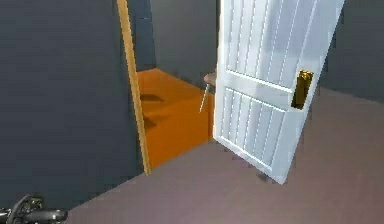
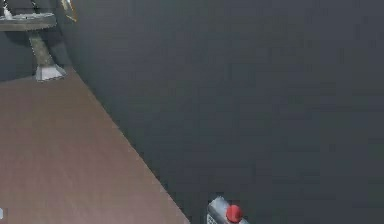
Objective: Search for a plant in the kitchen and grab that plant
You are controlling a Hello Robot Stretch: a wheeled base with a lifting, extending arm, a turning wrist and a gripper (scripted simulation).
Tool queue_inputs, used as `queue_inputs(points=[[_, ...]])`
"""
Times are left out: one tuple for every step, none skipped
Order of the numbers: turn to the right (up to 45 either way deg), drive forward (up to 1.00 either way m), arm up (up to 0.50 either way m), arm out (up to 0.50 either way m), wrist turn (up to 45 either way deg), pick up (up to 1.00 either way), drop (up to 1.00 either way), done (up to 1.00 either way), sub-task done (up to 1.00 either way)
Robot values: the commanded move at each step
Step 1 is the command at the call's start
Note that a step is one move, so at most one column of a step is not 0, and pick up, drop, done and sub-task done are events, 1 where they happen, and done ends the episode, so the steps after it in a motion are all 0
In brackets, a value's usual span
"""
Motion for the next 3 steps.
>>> queue_inputs(points=[[0.0, 1.0, 0.0, 0.0, 0.0, 0.0, 0.0, 0.0, 0.0], [0.0, 0.5, 0.0, 0.0, 0.0, 0.0, 0.0, 0.0, 0.0], [-18.0, 0.0, 0.0, 0.0, 0.0, 0.0, 0.0, 0.0, 0.0]])
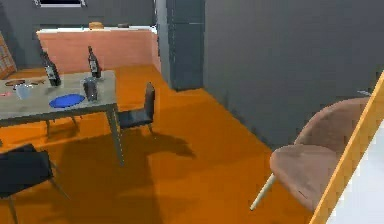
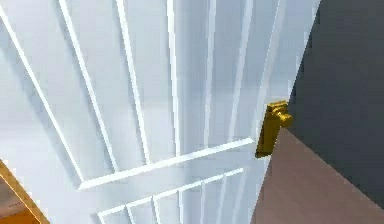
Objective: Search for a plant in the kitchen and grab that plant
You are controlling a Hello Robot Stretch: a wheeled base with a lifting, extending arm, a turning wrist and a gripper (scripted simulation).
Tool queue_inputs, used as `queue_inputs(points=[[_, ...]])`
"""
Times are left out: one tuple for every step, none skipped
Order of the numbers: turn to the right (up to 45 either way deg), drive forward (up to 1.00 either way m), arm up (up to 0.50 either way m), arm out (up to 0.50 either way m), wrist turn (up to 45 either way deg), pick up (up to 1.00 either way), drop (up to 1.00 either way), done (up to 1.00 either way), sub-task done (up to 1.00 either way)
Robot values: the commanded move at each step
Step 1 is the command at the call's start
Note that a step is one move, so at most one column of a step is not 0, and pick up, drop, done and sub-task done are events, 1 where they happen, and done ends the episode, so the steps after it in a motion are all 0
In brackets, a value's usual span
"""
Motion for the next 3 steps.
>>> queue_inputs(points=[[0.0, 1.0, 0.0, 0.0, 0.0, 0.0, 0.0, 0.0, 0.0], [0.0, 0.9, 0.0, 0.0, 0.0, 0.0, 0.0, 0.0, 0.0], [-9.0, 0.0, 0.0, 0.0, 0.0, 0.0, 0.0, 0.0, 0.0]])
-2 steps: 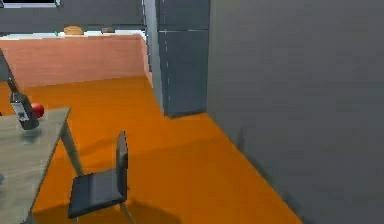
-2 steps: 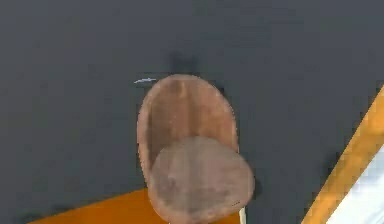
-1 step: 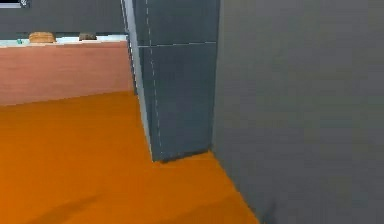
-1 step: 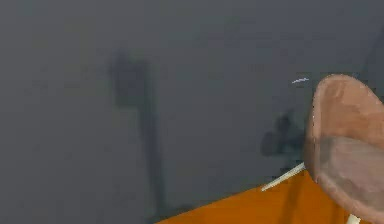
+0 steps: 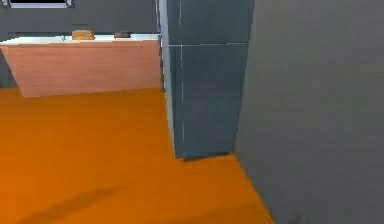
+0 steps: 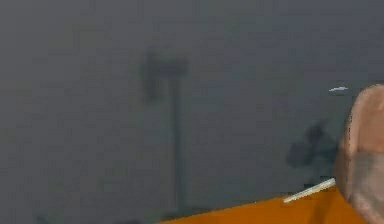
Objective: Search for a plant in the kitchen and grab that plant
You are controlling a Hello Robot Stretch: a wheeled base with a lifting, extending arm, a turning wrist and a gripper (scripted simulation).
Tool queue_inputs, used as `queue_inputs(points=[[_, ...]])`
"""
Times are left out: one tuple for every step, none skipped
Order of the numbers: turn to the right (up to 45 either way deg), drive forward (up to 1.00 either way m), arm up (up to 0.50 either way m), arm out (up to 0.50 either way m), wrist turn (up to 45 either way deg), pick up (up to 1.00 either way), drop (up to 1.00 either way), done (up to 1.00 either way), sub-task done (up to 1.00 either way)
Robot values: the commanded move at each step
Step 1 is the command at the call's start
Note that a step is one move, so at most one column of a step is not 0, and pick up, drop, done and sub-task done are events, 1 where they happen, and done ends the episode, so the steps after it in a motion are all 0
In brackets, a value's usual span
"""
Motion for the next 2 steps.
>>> queue_inputs(points=[[-3.0, 0.0, 0.0, 0.0, 0.0, 0.0, 0.0, 0.0, 0.0], [0.0, 0.7, 0.0, 0.0, 0.0, 0.0, 0.0, 0.0, 0.0]])
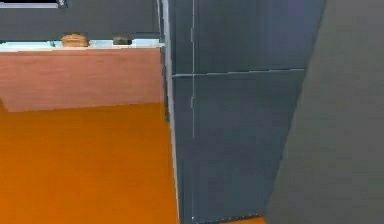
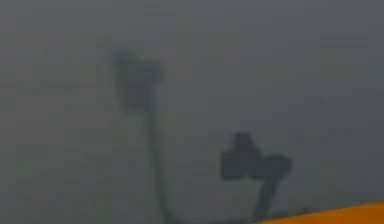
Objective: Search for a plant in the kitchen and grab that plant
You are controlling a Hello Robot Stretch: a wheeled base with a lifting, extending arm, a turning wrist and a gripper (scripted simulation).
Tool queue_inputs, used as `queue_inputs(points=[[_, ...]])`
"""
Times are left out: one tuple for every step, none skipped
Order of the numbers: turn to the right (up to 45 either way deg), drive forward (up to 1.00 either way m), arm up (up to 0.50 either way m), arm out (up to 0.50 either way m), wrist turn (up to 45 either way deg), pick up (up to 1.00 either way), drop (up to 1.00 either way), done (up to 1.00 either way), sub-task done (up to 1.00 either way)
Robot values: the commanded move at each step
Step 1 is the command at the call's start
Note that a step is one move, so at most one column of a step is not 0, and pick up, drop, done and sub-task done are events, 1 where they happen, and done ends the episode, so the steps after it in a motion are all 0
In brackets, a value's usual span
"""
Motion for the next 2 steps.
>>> queue_inputs(points=[[-27.0, 0.0, 0.0, 0.0, 0.0, 0.0, 0.0, 0.0, 0.0], [0.0, 1.0, 0.0, 0.0, 0.0, 0.0, 0.0, 0.0, 0.0]])
